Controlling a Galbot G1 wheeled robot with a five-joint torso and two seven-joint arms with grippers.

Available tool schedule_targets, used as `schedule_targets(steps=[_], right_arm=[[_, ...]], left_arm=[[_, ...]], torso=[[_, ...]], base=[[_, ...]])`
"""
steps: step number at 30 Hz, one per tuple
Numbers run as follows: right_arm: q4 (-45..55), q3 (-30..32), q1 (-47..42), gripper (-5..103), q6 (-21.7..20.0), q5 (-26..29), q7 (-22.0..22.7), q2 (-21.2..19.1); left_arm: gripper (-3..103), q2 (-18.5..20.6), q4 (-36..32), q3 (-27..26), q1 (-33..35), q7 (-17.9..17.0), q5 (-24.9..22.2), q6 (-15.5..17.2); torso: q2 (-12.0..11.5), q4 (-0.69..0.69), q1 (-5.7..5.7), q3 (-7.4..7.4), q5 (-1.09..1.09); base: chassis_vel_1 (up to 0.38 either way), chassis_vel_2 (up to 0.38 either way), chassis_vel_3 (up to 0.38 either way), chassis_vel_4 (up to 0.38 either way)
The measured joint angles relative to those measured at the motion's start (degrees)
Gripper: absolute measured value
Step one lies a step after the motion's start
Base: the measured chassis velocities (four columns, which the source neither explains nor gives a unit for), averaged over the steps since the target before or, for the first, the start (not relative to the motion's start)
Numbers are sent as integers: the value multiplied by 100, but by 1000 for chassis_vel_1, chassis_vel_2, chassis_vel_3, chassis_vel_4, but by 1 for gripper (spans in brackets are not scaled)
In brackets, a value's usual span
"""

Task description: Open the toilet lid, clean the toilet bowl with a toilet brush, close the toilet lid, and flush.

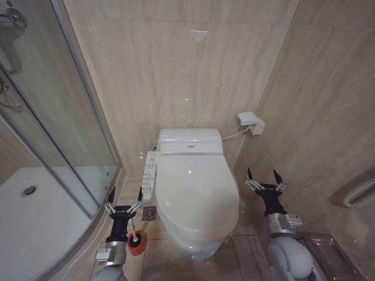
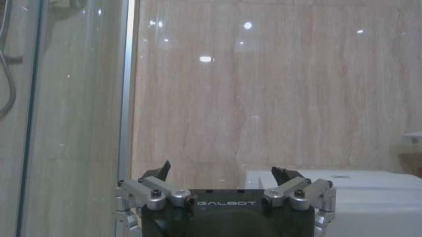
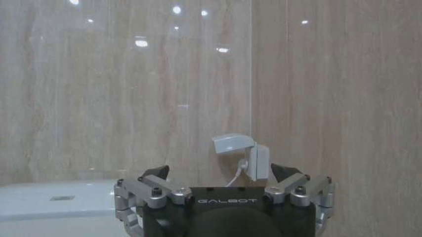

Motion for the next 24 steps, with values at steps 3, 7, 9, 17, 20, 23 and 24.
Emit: schedule_targets(steps=[3, 7, 9, 17, 20, 23, 24], right_arm=[[2, 0, 0, 100, -1, -2, 2, 1], [3, 0, 0, 100, -2, -3, 3, 1], [3, 0, 0, 100, -3, -4, 4, 1], [3, 0, 0, 100, -3, -8, 7, 1], [3, 0, 1, 100, -3, -9, 9, 0], [3, 0, 1, 100, -3, -10, 9, 0], [3, 0, 1, 100, -3, -10, 9, 0]], left_arm=[[100, 0, 0, 0, 0, 0, 0, 0], [100, 0, 0, 0, 0, 0, 0, 0], [100, 0, 0, 0, 0, 0, 0, 0], [100, 0, 0, 0, 0, 0, 0, 0], [100, 0, 0, 0, 0, 0, 0, 0], [100, 0, 0, 0, 0, 0, 0, 0], [100, 0, 0, 0, 0, 0, 0, 0]], torso=[[0, 0, 0, 0, 0], [0, 0, 0, 0, 0], [0, 0, 0, 0, 0], [0, 0, 0, 0, 0], [0, 0, 0, 0, 0], [0, 0, 0, 0, 0], [0, 0, 0, 0, 0]], base=[[0, 0, 0, 0], [0, 0, 0, 0], [0, 0, 0, 0], [0, 0, 0, 0], [0, 0, 0, 0], [0, 0, 0, 0], [0, 0, 0, 0]])
